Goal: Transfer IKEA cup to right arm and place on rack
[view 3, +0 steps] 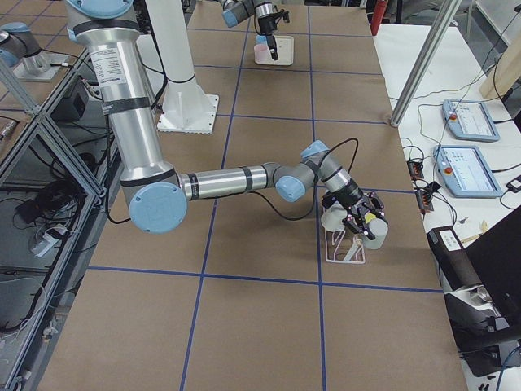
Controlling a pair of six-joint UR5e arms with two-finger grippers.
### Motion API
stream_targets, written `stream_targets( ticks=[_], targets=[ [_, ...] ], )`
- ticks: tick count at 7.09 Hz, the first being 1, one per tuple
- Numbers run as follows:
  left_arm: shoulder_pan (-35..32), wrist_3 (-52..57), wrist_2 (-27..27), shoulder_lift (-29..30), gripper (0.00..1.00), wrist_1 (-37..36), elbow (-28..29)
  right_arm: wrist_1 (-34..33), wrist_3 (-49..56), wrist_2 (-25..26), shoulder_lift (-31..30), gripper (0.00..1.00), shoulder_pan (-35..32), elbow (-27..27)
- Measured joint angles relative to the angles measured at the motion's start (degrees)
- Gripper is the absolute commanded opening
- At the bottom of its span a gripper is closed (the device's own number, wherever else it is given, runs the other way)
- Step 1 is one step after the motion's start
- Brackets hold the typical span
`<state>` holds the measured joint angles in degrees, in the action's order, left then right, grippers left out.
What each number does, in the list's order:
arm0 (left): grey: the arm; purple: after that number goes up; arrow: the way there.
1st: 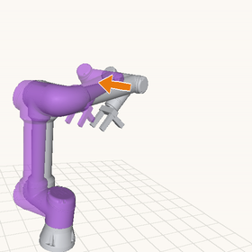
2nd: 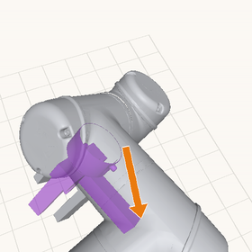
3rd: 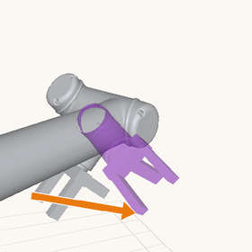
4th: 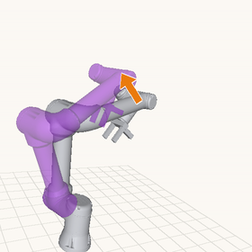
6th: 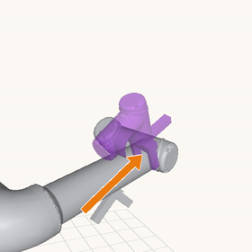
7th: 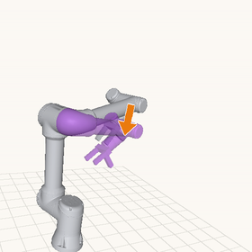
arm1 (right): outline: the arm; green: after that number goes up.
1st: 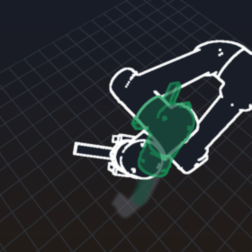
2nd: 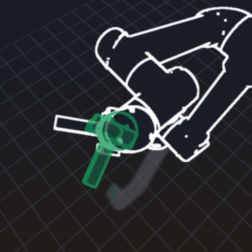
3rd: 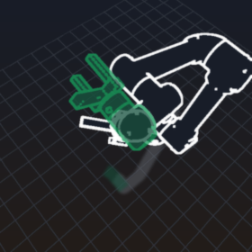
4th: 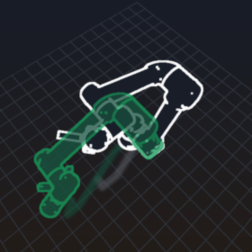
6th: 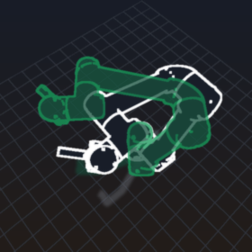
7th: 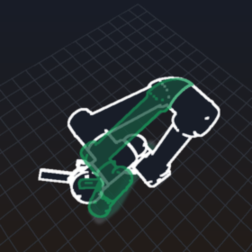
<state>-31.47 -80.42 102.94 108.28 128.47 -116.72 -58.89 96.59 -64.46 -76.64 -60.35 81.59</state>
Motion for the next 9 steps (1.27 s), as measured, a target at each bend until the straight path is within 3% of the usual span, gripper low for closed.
stream_targets(
  ticks=[3, 4, 5, 6, 9],
  targets=[
    [0.00, 0.00, 0.05, 0.10, 1.00, -0.02, 0.00, 0.06, -0.34, 1.45, -0.10, 0.02, 0.52, -0.10],
    [0.00, 0.00, 0.06, 0.14, 1.00, -0.02, 0.00, 0.10, -0.60, 2.57, -0.14, 0.20, 0.83, -0.11],
    [0.00, 0.02, 0.07, 0.16, 1.00, 0.00, 0.03, 0.15, -1.37, 3.26, -0.16, 0.44, 1.01, -0.12],
    [0.00, 0.06, 0.07, 0.20, 1.00, 0.01, 0.06, 0.17, -2.85, 3.56, -0.20, 0.51, 1.06, -0.12],
    [0.00, 0.09, 0.07, 0.36, 1.00, 0.02, 0.05, 0.24, -5.23, 4.40, -0.28, 0.51, 1.24, -0.10]
  ],
)
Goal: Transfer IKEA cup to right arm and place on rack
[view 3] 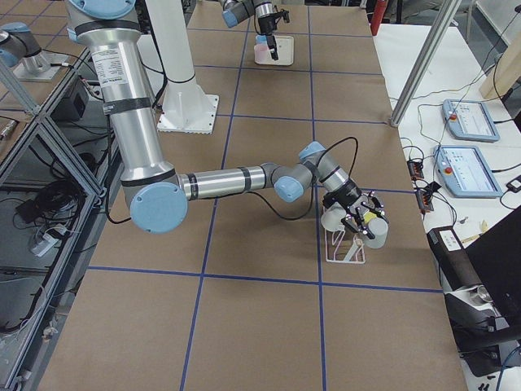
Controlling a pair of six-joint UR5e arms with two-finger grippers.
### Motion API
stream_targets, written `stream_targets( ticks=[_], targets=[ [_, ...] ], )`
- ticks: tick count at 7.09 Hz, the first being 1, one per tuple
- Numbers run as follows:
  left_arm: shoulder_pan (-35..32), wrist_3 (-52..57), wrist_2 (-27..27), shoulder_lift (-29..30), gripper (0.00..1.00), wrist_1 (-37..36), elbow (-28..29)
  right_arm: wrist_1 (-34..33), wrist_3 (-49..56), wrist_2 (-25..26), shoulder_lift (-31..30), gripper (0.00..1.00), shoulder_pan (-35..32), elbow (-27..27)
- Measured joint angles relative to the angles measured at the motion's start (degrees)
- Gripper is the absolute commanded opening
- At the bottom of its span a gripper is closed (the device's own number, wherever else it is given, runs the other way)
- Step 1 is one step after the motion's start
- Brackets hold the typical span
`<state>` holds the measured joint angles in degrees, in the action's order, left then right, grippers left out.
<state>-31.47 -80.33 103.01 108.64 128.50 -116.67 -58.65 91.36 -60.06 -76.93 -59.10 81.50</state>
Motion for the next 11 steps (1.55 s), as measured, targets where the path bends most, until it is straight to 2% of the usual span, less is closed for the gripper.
stream_targets(
  ticks=[3, 4, 5, 6, 11],
  targets=[
    [0.00, 0.00, 0.02, 0.14, 1.00, 0.00, -0.04, -0.04, -0.15, 1.05, -0.05, 0.54, 0.29, -0.28],
    [0.00, 0.00, 0.06, 0.19, 1.00, 0.00, -0.04, 0.00, -0.16, 1.26, -0.02, 0.62, 0.39, -0.64],
    [0.00, 0.00, 0.08, 0.22, 1.00, 0.00, -0.05, 0.02, -0.16, 1.46, 0.03, 0.83, 0.49, -0.81],
    [0.00, 0.00, 0.08, 0.24, 1.00, 0.00, -0.05, 0.05, -0.26, 1.56, 0.07, 0.98, 0.53, -0.80],
    [0.00, 0.00, 0.09, 0.29, 1.00, 0.00, -0.05, 1.22, -1.57, 1.51, 0.11, 0.99, 0.57, -0.55]
  ],
)
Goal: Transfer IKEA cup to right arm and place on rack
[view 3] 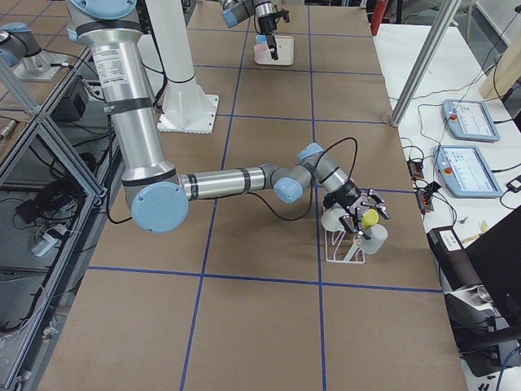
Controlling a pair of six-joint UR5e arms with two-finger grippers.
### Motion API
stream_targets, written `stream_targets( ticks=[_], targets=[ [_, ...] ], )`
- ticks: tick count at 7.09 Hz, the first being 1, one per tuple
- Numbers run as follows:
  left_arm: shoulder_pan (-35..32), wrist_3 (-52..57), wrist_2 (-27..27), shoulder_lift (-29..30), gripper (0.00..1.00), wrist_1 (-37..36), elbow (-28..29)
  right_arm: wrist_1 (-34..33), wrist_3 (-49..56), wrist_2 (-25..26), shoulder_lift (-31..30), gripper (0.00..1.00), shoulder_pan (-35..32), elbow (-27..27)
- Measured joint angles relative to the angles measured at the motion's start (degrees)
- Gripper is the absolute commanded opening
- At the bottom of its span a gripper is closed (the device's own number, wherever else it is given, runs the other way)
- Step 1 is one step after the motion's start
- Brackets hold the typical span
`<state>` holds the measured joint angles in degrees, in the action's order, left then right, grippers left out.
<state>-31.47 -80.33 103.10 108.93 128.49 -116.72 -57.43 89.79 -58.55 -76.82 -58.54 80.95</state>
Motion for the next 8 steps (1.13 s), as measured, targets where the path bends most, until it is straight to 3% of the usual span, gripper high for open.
stream_targets(
  ticks=[2, 4, 6, 8],
  targets=[
    [0.00, 0.10, 0.16, -0.06, 1.00, 0.00, -0.08, -0.12, -0.19, -1.87, 0.02, 0.99, -0.56, 2.83],
    [-0.25, 0.70, 0.64, -1.51, 1.00, -0.31, -1.64, -0.50, -3.32, -8.22, -0.79, 0.99, -2.69, 7.69],
    [-1.59, 5.65, 1.82, -6.30, 1.00, -3.22, -5.88, -1.36, -11.46, -13.04, -2.58, 1.00, -3.28, 12.32],
    [-4.96, 14.87, 2.24, -12.87, 1.00, -7.24, -10.22, -7.20, -24.30, -20.70, -4.11, 1.00, -3.34, 19.71]
  ],
)
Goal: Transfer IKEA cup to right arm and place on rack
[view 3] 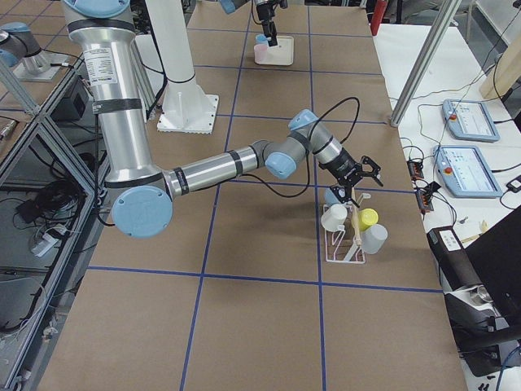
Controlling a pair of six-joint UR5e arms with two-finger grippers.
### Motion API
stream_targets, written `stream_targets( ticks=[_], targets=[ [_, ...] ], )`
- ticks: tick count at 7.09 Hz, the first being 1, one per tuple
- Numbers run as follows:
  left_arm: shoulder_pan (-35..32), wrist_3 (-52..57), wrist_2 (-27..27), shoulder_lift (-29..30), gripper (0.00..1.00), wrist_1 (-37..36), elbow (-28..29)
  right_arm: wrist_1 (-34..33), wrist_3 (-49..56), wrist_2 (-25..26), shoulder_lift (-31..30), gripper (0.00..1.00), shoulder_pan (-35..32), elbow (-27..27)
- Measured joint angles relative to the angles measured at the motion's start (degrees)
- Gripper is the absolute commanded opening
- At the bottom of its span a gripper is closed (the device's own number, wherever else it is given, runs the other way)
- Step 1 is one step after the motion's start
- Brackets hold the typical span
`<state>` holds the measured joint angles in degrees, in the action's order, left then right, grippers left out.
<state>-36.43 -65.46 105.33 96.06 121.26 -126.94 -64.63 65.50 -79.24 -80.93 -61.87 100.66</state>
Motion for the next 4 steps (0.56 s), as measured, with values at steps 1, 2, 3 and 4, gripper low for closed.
stream_targets(
  ticks=[1, 2, 3, 4],
  targets=[
    [-2.34, 5.72, 0.13, -3.82, 1.00, -0.58, -1.11, -4.49, -7.97, -4.66, -0.27, 1.00, 0.00, 4.20],
    [-4.90, 11.47, 0.60, -7.70, 1.00, -0.65, -1.87, -7.86, -15.80, -9.70, -0.87, 1.00, 0.00, 7.94],
    [-7.85, 17.32, 1.65, -11.32, 1.00, -0.50, -2.24, -9.27, -24.28, -15.22, -2.12, 1.00, 0.00, 11.18],
    [-10.89, 21.93, 2.54, -14.22, 1.00, -0.29, -2.35, -9.57, -33.28, -20.16, -3.14, 1.00, 0.04, 14.03]
  ],
)
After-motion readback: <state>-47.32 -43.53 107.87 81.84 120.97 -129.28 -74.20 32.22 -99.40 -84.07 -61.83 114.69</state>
